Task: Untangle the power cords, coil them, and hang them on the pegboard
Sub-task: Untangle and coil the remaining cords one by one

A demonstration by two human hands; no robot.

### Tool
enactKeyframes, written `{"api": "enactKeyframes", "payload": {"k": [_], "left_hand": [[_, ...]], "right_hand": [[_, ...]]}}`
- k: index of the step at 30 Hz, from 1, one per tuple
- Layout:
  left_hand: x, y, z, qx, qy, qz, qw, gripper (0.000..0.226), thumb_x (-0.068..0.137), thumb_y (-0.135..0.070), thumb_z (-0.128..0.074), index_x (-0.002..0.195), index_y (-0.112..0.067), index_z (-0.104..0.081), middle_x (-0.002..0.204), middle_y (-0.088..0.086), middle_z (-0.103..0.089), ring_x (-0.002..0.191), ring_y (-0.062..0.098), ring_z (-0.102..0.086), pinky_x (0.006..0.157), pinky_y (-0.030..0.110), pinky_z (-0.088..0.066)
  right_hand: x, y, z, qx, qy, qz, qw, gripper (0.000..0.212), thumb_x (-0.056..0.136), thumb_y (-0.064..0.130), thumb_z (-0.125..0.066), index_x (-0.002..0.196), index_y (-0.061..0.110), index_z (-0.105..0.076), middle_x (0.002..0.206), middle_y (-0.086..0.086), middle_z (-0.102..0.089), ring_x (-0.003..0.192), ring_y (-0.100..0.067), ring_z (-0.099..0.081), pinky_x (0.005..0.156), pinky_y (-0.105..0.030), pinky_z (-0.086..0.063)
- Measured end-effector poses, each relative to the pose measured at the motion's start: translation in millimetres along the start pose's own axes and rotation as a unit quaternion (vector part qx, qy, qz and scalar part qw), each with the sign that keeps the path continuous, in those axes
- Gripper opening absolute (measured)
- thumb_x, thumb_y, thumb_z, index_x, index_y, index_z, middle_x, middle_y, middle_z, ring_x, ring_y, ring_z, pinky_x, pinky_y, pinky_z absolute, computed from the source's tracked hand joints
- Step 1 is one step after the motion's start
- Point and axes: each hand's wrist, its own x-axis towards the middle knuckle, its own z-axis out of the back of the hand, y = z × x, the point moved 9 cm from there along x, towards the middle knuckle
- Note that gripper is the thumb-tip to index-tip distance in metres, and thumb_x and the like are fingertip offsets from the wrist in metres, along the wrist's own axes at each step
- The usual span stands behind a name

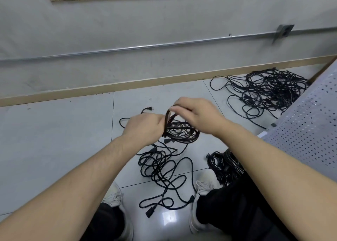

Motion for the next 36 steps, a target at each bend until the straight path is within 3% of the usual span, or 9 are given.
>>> {"api": "enactKeyframes", "payload": {"k": [5,8,13,15,17,20,24,30,36], "left_hand": [[-9,-11,-1,-0.144,0.018,-0.048,0.988,0.071,0.106,-0.056,-0.019,0.082,-0.010,-0.066,0.082,0.008,-0.067,0.088,0.029,-0.059,0.086,0.038,-0.047],[-11,-21,0,-0.288,0.009,-0.097,0.953,0.069,0.109,-0.052,-0.022,0.071,-0.010,-0.061,0.061,0.006,-0.053,0.062,0.017,-0.049,0.069,0.039,-0.040],[-12,-28,8,-0.482,-0.017,-0.124,0.867,0.060,0.080,-0.064,-0.057,0.078,-0.005,-0.069,0.066,0.007,-0.060,0.063,0.022,-0.051,0.062,0.035,-0.041],[-13,-28,5,-0.507,-0.019,-0.097,0.856,0.028,0.080,-0.050,-0.074,0.079,-0.022,-0.075,0.066,-0.015,-0.063,0.062,0.005,-0.054,0.061,0.019,-0.040],[-13,-24,0,-0.508,-0.021,-0.061,0.859,0.011,0.086,-0.037,-0.079,0.084,-0.027,-0.075,0.066,-0.021,-0.067,0.061,-0.004,-0.057,0.064,0.014,-0.041],[-7,-7,0,-0.515,-0.060,0.006,0.855,0.030,0.083,-0.042,-0.082,0.099,-0.025,-0.065,0.077,-0.016,-0.074,0.067,-0.003,-0.065,0.066,0.017,-0.044],[-3,4,0,-0.555,-0.089,0.036,0.826,0.045,0.089,-0.041,-0.077,0.129,-0.039,-0.056,0.101,-0.007,-0.077,0.090,0.002,-0.072,0.079,0.015,-0.051],[1,11,-12,-0.575,-0.078,0.067,0.812,0.014,0.097,-0.040,-0.067,0.106,-0.031,-0.073,0.098,-0.016,-0.077,0.092,-0.001,-0.070,0.077,0.015,-0.049],[8,21,-16,-0.622,-0.067,0.112,0.772,0.021,0.101,-0.039,-0.061,0.090,-0.022,-0.066,0.060,-0.015,-0.056,0.055,0.009,-0.046,0.052,0.023,-0.035]], "right_hand": [[-2,-25,9,0.212,0.011,-0.097,0.972,0.011,0.089,0.025,-0.077,0.077,0.024,-0.076,0.077,0.010,-0.073,0.071,0.000,-0.061,0.071,-0.015,-0.046],[-4,-37,19,0.294,-0.016,-0.137,0.946,0.011,0.086,0.009,-0.077,0.076,0.013,-0.075,0.062,0.013,-0.069,0.056,0.004,-0.056,0.058,-0.009,-0.042],[-9,-47,3,0.309,0.037,-0.183,0.932,0.012,0.088,0.012,-0.074,0.078,0.020,-0.077,0.067,0.003,-0.071,0.060,-0.010,-0.061,0.059,-0.024,-0.051],[-13,-52,-13,0.263,0.099,-0.203,0.938,0.011,0.083,0.019,-0.071,0.082,0.025,-0.080,0.086,-0.023,-0.073,0.068,-0.034,-0.057,0.066,-0.052,-0.055],[-19,-59,-19,0.218,0.127,-0.237,0.938,0.022,0.090,0.015,-0.063,0.072,0.018,-0.074,0.066,-0.018,-0.063,0.059,-0.026,-0.049,0.049,-0.038,-0.048],[-21,-54,-20,0.181,0.143,-0.252,0.940,0.036,0.097,0.028,-0.057,0.078,-0.003,-0.062,0.057,-0.008,-0.049,0.053,-0.020,-0.043,0.041,-0.019,-0.031],[-22,-46,-21,0.179,0.140,-0.249,0.942,0.044,0.106,0.034,-0.050,0.068,0.012,-0.048,0.043,0.010,-0.043,0.040,-0.008,-0.038,0.040,-0.015,-0.031],[-20,-43,-13,0.269,0.062,-0.217,0.936,0.016,0.100,0.017,-0.061,0.115,0.016,-0.056,0.064,0.004,-0.055,0.048,-0.011,-0.043,0.043,-0.018,-0.033],[-11,-37,3,0.409,-0.033,-0.164,0.897,0.021,0.089,0.000,-0.072,0.094,0.019,-0.065,0.089,0.002,-0.069,0.078,-0.007,-0.060,0.068,-0.020,-0.050]]}}
